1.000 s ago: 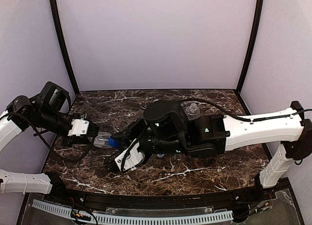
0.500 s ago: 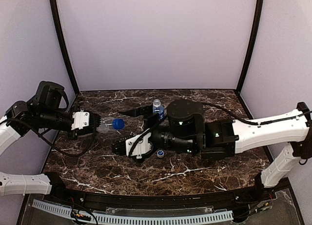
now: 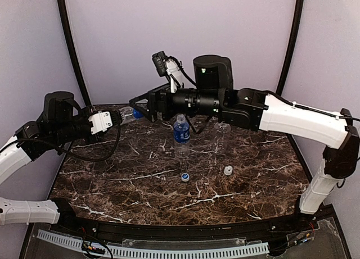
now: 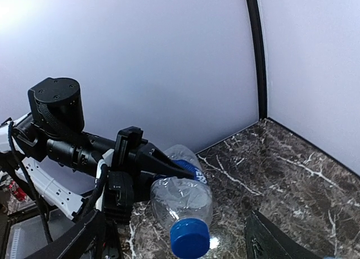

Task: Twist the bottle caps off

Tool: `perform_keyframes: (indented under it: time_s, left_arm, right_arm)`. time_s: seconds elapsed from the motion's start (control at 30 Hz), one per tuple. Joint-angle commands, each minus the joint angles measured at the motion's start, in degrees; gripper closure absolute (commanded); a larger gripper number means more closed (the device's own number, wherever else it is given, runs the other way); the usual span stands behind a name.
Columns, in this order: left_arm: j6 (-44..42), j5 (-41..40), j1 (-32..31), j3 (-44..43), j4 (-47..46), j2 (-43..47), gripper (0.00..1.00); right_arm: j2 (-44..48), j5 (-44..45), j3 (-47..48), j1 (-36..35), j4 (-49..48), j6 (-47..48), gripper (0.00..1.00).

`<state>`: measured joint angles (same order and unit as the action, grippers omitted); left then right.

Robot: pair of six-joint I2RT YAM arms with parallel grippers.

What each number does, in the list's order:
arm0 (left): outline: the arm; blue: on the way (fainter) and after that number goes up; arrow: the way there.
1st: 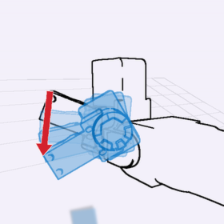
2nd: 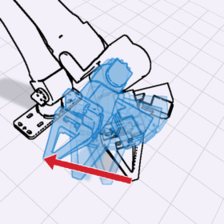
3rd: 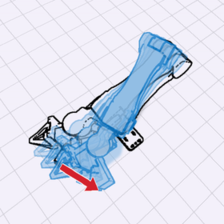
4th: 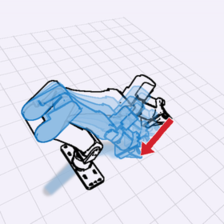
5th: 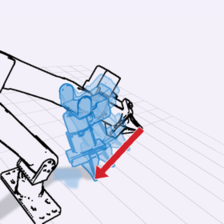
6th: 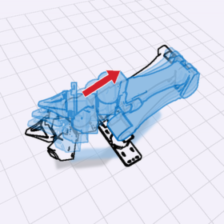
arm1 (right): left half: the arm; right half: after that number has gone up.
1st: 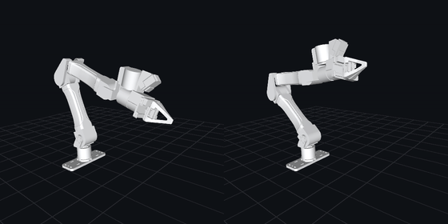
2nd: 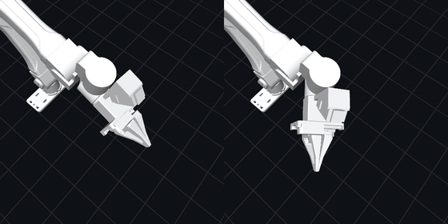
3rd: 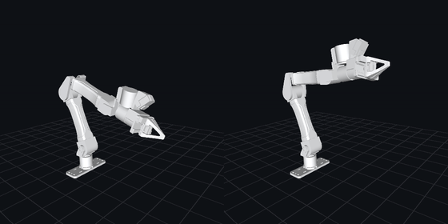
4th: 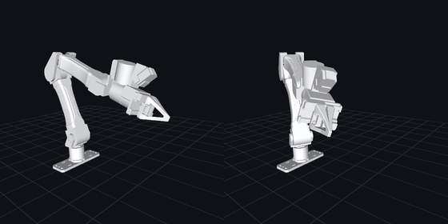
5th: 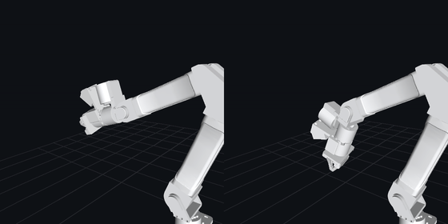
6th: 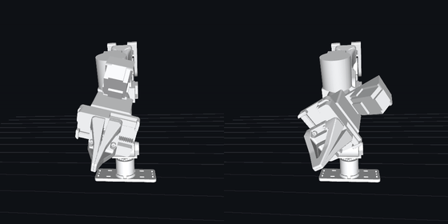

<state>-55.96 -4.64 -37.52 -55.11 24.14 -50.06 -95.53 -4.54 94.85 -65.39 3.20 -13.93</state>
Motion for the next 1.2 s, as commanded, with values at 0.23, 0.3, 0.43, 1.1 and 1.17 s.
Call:
perform_keyframes:
  time_s: [0.23, 0.3, 0.43, 1.1, 1.17]
  left_arm:
    - [-0.72, -1.94, -0.45, 0.97, -3.31, 0.21, 0.82]
    - [-0.72, -1.8, -0.45, 0.98, -3.31, 0.18, 0.82]
    - [-0.89, -1.87, -0.47, 1.05, -3.18, 0.29, 0.82]
    - [-0.61, 1.78, -0.63, -0.02, 1.44, 0.78, 0.84]
    - [-0.18, 7.22, -0.63, -0.85, 5.38, 0.92, 0.84]
  right_arm:
    - [-5.7, -2.07, 4.43, 0.03, 7.43, -11.98, 0.27]
    - [-6.27, -2.45, 4.96, 0.31, 7.28, -11.71, 0.34]
    - [-6.69, -2.32, 5.76, 0.61, 7.0, -11.23, 0.42]
    - [-5.3, -7.94, 3.94, 0.23, 6.99, 4.63, 1.0]
    - [-4.52, -7.32, 3.02, -1.41, 8.34, 13.52, 1.0]
